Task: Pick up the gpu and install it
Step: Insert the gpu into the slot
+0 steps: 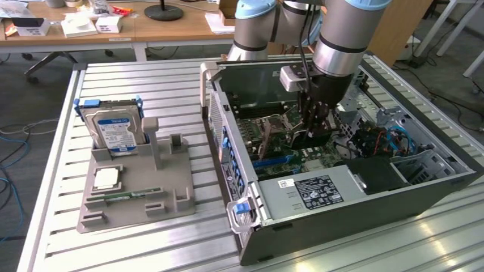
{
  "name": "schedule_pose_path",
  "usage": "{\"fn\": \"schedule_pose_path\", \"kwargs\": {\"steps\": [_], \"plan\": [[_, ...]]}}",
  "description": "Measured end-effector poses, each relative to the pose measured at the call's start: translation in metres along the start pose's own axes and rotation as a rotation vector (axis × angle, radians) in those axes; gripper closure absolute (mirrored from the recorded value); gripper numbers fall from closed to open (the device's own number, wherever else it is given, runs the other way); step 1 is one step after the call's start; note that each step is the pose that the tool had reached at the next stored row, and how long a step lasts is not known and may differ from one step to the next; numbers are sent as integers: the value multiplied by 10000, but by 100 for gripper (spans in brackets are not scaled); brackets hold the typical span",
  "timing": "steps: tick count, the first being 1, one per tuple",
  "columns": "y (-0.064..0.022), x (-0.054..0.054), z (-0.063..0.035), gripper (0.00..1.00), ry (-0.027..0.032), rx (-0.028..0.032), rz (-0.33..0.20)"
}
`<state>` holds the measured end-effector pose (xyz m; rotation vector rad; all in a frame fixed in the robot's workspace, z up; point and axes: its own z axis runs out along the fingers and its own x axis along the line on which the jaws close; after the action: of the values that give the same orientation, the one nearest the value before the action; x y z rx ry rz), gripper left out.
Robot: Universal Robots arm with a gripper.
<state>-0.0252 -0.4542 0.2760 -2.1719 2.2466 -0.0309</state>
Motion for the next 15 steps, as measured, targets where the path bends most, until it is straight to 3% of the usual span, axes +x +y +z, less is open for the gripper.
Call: {"fn": "schedule_pose_path", "kwargs": {"steps": [15], "plan": [[0, 0, 0, 74, 1, 0, 0]]}}
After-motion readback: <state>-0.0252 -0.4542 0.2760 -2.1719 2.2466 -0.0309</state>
